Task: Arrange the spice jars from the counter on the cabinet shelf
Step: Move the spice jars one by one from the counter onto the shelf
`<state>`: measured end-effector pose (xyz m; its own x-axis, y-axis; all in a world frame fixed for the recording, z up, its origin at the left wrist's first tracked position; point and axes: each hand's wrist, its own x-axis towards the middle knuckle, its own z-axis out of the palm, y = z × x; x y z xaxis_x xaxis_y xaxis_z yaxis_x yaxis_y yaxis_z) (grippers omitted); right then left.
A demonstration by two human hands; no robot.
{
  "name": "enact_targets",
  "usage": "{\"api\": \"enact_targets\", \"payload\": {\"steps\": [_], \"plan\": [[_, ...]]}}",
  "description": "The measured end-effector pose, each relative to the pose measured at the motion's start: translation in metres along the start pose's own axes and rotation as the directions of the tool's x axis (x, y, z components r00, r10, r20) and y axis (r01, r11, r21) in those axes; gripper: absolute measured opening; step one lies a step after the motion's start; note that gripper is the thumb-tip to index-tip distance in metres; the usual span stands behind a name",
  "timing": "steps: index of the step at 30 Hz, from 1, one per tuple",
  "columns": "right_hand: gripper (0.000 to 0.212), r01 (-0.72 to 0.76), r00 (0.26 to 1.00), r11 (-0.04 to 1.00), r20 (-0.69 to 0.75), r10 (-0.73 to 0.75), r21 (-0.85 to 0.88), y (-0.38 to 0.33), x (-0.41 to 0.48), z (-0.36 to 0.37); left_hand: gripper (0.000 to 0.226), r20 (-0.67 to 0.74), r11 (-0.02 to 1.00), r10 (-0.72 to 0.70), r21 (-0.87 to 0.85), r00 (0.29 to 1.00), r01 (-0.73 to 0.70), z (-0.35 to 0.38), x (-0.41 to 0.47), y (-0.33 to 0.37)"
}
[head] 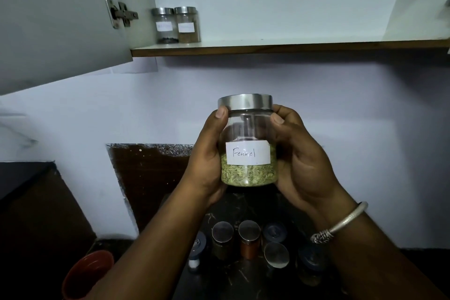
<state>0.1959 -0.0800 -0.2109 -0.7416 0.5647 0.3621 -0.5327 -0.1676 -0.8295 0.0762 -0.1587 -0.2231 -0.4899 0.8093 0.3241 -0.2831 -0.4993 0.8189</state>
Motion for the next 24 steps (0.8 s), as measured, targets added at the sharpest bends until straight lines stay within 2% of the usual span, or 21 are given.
{"api": "enact_targets", "payload": {"steps": [2,4,6,8,11,16,19,21,24], "plan": [[0.056,0.031,0.999,0.993,0.029,-0.028,-0.111,-0.006,0.003,-0.002,0.070,-0.020,0.999,0.027,0.033,0.999,-0.026,0.002,0.004,0.006],[0.076,0.136,0.988,0.934,0.115,-0.103,-0.329,-0.014,0.005,-0.003,0.074,-0.048,0.997,0.060,0.056,0.997,-0.057,0.004,0.012,0.016],[0.099,0.275,0.958,0.768,0.227,-0.173,-0.578,-0.025,0.009,-0.002,0.075,-0.070,0.995,0.076,0.073,0.995,-0.071,0.006,0.023,0.027],[0.109,0.346,0.938,0.609,0.278,-0.208,-0.713,-0.035,0.018,0.005,0.078,-0.071,0.991,0.096,0.100,0.993,-0.088,0.008,0.038,0.040],[0.114,0.407,0.913,0.503,0.321,-0.251,-0.762,-0.050,0.043,0.014,0.082,-0.033,0.978,0.143,0.155,0.989,-0.137,0.012,0.062,0.062],[0.114,0.442,0.897,0.539,0.361,-0.257,-0.717,-0.073,0.101,0.023,0.060,0.026,0.919,0.306,0.253,0.952,-0.302,0.009,0.115,0.094],[0.116,0.439,0.898,0.537,0.361,-0.251,-0.720,-0.076,0.144,0.025,0.050,0.011,0.870,0.374,0.342,0.928,-0.355,0.005,0.152,0.109],[0.120,0.413,0.910,0.484,0.336,-0.242,-0.772,-0.082,0.178,0.028,0.043,-0.006,0.817,0.415,0.443,0.910,-0.370,0.000,0.179,0.120],[0.124,0.363,0.931,0.404,0.308,-0.197,-0.840,-0.092,0.236,0.031,0.048,-0.016,0.703,0.449,0.623,0.893,-0.343,-0.017,0.223,0.134]]}}
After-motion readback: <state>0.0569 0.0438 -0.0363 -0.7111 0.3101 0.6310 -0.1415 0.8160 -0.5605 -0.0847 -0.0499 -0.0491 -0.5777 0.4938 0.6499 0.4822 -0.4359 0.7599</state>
